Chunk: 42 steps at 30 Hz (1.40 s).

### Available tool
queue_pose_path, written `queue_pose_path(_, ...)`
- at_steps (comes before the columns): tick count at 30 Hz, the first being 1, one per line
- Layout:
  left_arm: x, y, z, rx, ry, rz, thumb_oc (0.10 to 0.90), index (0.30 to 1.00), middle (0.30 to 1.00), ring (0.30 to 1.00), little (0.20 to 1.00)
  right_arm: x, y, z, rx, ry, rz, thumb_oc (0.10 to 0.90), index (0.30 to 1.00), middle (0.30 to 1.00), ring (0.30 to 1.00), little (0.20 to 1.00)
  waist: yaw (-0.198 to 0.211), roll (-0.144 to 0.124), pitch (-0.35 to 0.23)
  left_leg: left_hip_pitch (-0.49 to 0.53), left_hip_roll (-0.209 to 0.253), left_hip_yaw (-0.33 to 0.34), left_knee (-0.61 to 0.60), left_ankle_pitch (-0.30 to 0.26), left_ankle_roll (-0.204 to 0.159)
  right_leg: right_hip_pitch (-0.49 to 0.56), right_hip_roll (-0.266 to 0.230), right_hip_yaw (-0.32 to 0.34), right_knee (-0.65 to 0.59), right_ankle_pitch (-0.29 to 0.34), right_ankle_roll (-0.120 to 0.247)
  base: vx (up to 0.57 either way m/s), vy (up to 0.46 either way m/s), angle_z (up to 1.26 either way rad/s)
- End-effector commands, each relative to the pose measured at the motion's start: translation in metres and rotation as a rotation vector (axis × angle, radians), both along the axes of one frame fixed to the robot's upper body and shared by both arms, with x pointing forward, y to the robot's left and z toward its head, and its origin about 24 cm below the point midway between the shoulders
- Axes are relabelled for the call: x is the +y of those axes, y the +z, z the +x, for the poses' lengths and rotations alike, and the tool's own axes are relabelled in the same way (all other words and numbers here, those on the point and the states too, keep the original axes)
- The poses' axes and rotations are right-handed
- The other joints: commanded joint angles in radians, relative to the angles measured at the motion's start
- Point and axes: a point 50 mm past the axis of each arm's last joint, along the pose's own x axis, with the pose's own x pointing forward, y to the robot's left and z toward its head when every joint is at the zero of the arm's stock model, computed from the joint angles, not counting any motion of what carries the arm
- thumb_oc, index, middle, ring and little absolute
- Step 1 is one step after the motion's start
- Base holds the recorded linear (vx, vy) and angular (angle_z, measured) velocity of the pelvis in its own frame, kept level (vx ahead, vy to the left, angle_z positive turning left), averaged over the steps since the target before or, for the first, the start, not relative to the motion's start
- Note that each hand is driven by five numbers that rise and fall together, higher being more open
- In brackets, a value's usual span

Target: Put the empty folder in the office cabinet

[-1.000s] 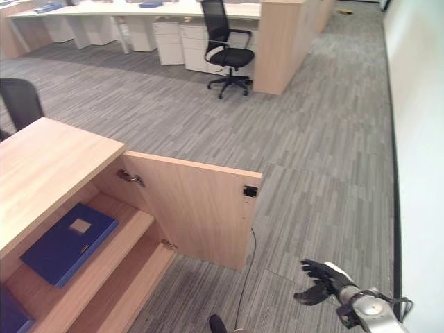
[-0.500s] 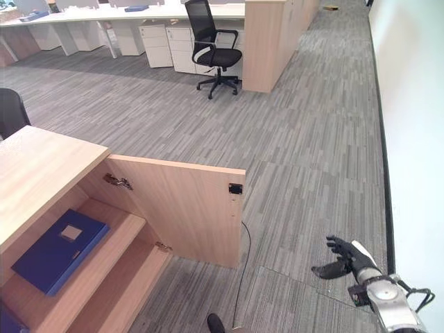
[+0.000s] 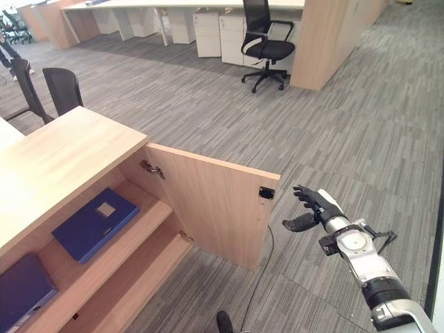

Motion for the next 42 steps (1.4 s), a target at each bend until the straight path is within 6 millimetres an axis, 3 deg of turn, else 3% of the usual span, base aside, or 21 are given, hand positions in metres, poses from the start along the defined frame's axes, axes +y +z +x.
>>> queue_pose_path(1,0.021,0.001,-0.013,0.042,0.014,0.046,0.800,0.900,0.900,0.900,0.900,0.042,0.048,0.025,-0.221,0.193,0.114,0.800,0.900,0.900,0.900,0.900,0.005,-0.092,-0.037,0.067,-0.074,-0.002,0.051,-0.096,0.025,0.081,-0.069,0.054,-0.001,-0.137,0.108,0.01,-0.022,0.20)
queue_pose_path(4,0.019,0.001,-0.009,0.031,0.009,0.035,0.800,0.900,0.900,0.900,0.900,0.087,0.061,0.019,-0.193,0.489,0.093,0.800,0.900,0.900,0.900,0.900,0.005,-0.096,-0.032,0.073,-0.069,-0.010,0.050,-0.095,0.023,0.094,-0.066,0.041,-0.001,-0.144,0.102,0.00,-0.012,0.07)
queue_pose_path(5,0.019,0.001,-0.009,0.031,0.009,0.036,0.800,0.900,0.900,0.900,0.900,0.087,0.061,0.019,-0.193,0.489,0.094,0.800,0.900,0.900,0.900,0.900,0.006,-0.097,-0.034,0.071,-0.070,-0.009,0.049,-0.093,0.022,0.091,-0.067,0.042,-0.001,-0.143,0.102,0.00,0.000,0.00)
queue_pose_path(9,0.019,0.002,-0.003,0.012,-0.002,0.034,0.800,0.900,0.900,0.900,0.900,0.127,0.078,-0.003,-0.170,0.802,0.042,0.800,0.900,0.900,0.900,0.900,0.003,-0.106,-0.034,0.076,-0.066,-0.008,0.047,-0.095,0.020,0.094,-0.068,0.037,-0.001,-0.140,0.101,0.00,0.000,0.00)
queue_pose_path(10,0.018,0.002,-0.003,0.012,-0.002,0.033,0.800,0.900,0.900,0.900,0.900,0.127,0.078,-0.003,-0.169,0.803,0.041,0.800,0.900,0.900,0.900,0.900,0.002,-0.105,-0.034,0.076,-0.066,-0.008,0.047,-0.095,0.020,0.094,-0.068,0.037,-0.001,-0.141,0.101,-0.03,0.000,-0.05)
queue_pose_path(12,0.020,0.004,0.004,-0.010,-0.003,0.042,0.800,0.900,0.900,0.900,0.900,0.156,0.089,-0.021,-0.157,0.998,0.075,0.800,0.900,0.900,0.900,0.900,0.000,-0.115,-0.033,0.078,-0.064,-0.003,0.049,-0.100,0.021,0.092,-0.070,0.037,-0.001,-0.135,0.103,-0.04,0.003,-0.12)
queue_pose_path(15,0.019,0.004,0.008,-0.025,-0.004,0.042,0.800,0.900,0.900,0.900,0.900,0.169,0.092,-0.029,-0.141,1.079,0.134,0.800,0.900,0.900,0.900,0.900,0.000,-0.120,-0.033,0.079,-0.063,-0.002,0.052,-0.103,0.021,0.093,-0.072,0.037,-0.001,-0.133,0.104,-0.04,0.007,-0.06)
queue_pose_path(16,0.019,0.006,0.014,-0.042,-0.009,0.048,0.800,0.900,0.900,0.900,0.900,0.191,0.088,-0.040,-0.092,1.167,0.287,0.800,0.900,0.900,0.900,0.900,0.005,-0.130,-0.034,0.078,-0.064,-0.003,0.059,-0.108,0.024,0.095,-0.075,0.037,-0.001,-0.128,0.102,-0.03,0.005,-0.01)
queue_pose_path(20,0.015,0.006,0.019,-0.059,-0.009,0.046,0.800,0.900,0.900,0.900,0.900,0.216,0.067,-0.048,0.022,1.198,0.507,0.800,0.900,0.900,0.900,0.900,0.016,-0.137,-0.033,0.074,-0.067,-0.016,0.066,-0.114,0.029,0.098,-0.078,0.032,-0.001,-0.128,0.100,-0.03,0.002,0.00)
queue_pose_path(21,0.013,0.006,0.022,-0.069,-0.009,0.045,0.800,0.900,0.900,0.900,0.900,0.225,0.057,-0.049,0.064,1.190,0.578,0.800,0.900,0.900,0.900,0.900,0.022,-0.140,-0.034,0.073,-0.068,-0.023,0.067,-0.116,0.030,0.100,-0.079,0.030,-0.001,-0.129,0.099,-0.04,-0.011,0.24)
queue_pose_path(22,0.007,0.007,0.029,-0.096,-0.006,0.036,0.800,0.900,0.900,0.900,0.900,0.247,0.026,-0.058,0.213,1.157,0.742,0.800,0.900,0.900,0.900,0.900,0.040,-0.148,-0.031,0.066,-0.067,-0.046,0.072,-0.116,0.032,0.106,-0.083,0.013,-0.001,-0.136,0.092,-0.03,-0.015,0.26)
queue_pose_path(26,0.003,0.010,0.042,-0.145,-0.016,0.033,0.800,0.900,0.900,0.900,0.900,0.268,0.006,-0.070,0.326,1.145,0.853,0.800,0.900,0.900,0.900,0.900,0.071,-0.163,-0.019,0.033,-0.058,-0.114,0.088,-0.103,0.024,0.112,-0.093,-0.049,-0.001,-0.157,0.076,-0.03,-0.070,0.64)
queue_pose_path(29,0.003,0.012,0.048,-0.171,-0.003,0.032,0.800,0.900,0.900,0.900,0.900,0.279,0.001,-0.070,0.332,1.116,0.889,0.800,0.900,0.900,0.900,0.900,0.115,-0.173,0.001,-0.013,-0.049,-0.217,0.101,-0.081,0.012,0.120,-0.102,-0.136,-0.001,-0.181,0.060,-0.03,-0.142,0.91)
queue_pose_path(30,0.005,0.013,0.049,-0.177,0.019,0.032,0.800,0.900,0.900,0.900,0.900,0.282,0.001,-0.065,0.303,1.089,0.890,0.800,0.900,0.900,0.900,0.900,0.142,-0.176,0.011,-0.040,-0.043,-0.284,0.099,-0.061,-0.002,0.130,-0.110,-0.203,-0.001,-0.198,0.051,-0.02,-0.138,1.49)
queue_pose_path(32,0.005,0.013,0.049,-0.177,0.019,0.033,0.800,0.900,0.900,0.900,0.900,0.283,0.001,-0.065,0.303,1.090,0.890,0.800,0.900,0.900,0.900,0.900,0.138,-0.178,0.008,-0.045,-0.045,-0.287,0.098,-0.057,-0.001,0.126,-0.112,-0.206,-0.001,-0.198,0.052,-0.01,-0.069,1.84)
queue_pose_path(35,0.006,0.013,0.049,-0.185,0.057,0.021,0.800,0.900,0.900,0.900,0.900,0.282,0.000,-0.059,0.281,1.061,0.871,0.800,0.900,0.900,0.900,0.900,0.162,-0.177,0.018,-0.064,-0.043,-0.334,0.095,-0.038,-0.014,0.136,-0.120,-0.265,-0.001,-0.212,0.046,0.02,-0.079,1.04)
queue_pose_path(36,0.007,0.012,0.042,-0.181,0.146,-0.009,0.800,0.900,0.900,0.900,0.900,0.276,-0.003,-0.053,0.247,1.017,0.833,0.800,0.900,0.900,0.900,0.900,0.220,-0.165,0.035,-0.077,-0.035,-0.399,0.074,-0.001,-0.046,0.165,-0.135,-0.374,-0.001,-0.237,0.038,0.03,-0.100,0.99)
queue_pose_path(38,0.007,0.008,0.029,-0.164,0.180,-0.014,0.800,0.900,0.900,0.900,0.900,0.267,0.001,-0.048,0.198,0.996,0.822,0.800,0.900,0.900,0.900,0.900,0.253,-0.159,0.049,-0.112,-0.036,-0.413,0.072,0.033,-0.058,0.174,-0.159,-0.460,-0.001,-0.254,0.040,0.00,-0.045,0.94)
queue_pose_path(39,0.008,0.007,0.021,-0.158,0.204,-0.010,0.800,0.900,0.900,0.900,0.900,0.258,-0.001,-0.044,0.173,0.953,0.801,0.800,0.900,0.900,0.900,0.900,0.268,-0.153,0.061,-0.124,-0.026,-0.379,0.073,0.048,-0.062,0.184,-0.171,-0.501,-0.001,-0.260,0.040,-0.01,0.064,1.12)
queue_pose_path(40,0.018,0.006,0.016,-0.112,0.242,0.023,0.800,0.900,0.900,0.900,0.900,0.256,-0.010,-0.045,0.207,0.926,0.806,0.800,0.900,0.900,0.900,0.900,0.245,-0.151,0.062,-0.125,-0.009,-0.299,0.075,0.062,-0.061,0.189,-0.184,-0.526,-0.001,-0.261,0.042,-0.01,0.103,2.21)
queue_pose_path(42,0.028,0.011,0.029,-0.151,0.310,0.044,0.800,0.900,0.900,0.900,0.900,0.245,-0.024,-0.046,0.218,0.874,0.730,0.800,0.900,0.900,0.900,0.900,0.223,-0.147,0.059,-0.101,0.035,-0.083,0.092,0.058,-0.056,0.204,-0.197,-0.562,-0.001,-0.270,0.047,0.04,0.081,2.20)
